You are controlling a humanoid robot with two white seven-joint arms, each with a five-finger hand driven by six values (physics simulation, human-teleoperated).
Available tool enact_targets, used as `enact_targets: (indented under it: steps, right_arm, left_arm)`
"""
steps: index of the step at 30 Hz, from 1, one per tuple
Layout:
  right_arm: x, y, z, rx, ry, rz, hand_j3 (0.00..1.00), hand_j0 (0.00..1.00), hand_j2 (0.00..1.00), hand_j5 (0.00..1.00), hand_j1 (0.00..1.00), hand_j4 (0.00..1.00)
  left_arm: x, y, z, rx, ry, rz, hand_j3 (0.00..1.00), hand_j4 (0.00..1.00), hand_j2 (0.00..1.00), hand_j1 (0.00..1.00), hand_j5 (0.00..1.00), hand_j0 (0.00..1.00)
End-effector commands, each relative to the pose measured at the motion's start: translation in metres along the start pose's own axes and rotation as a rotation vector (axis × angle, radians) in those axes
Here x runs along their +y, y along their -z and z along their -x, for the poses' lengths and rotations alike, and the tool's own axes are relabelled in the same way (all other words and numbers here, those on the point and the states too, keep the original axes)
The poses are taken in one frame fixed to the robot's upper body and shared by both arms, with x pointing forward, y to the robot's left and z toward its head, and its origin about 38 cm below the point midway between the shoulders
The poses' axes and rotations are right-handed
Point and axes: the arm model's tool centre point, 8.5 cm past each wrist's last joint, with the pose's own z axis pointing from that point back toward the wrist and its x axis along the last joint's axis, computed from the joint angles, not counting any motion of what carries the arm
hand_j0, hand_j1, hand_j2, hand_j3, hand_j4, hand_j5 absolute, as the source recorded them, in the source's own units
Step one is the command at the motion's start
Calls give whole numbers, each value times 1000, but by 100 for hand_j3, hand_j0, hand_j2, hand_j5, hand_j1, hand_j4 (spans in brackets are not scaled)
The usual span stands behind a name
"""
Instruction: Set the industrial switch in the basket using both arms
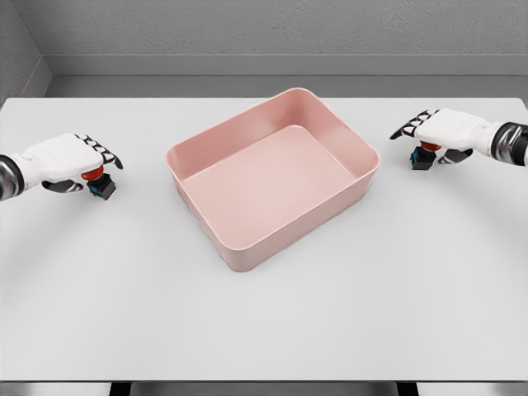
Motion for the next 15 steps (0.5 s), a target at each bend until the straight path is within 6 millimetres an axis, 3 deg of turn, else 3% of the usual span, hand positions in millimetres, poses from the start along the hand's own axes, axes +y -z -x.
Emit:
enact_targets:
  steps: [1,8,15]
  right_arm:
    - [-3,-2,3,12,-12,5,74,74,74,74,74,74]
    - [-5,-1,1,6,-16,8,71,71,71,71,71,71]
    - [-5,0,1,5,-18,8,58,58,58,58,58,58]
  left_arm:
    - [0,0,-1,-3,0,-2,70,70,70,70,70,70]
    - [1,1,-2,-7,3,-4,63,63,63,63,63,63]
    - [1,1,-4,-12,4,-3,60,60,60,60,60,60]
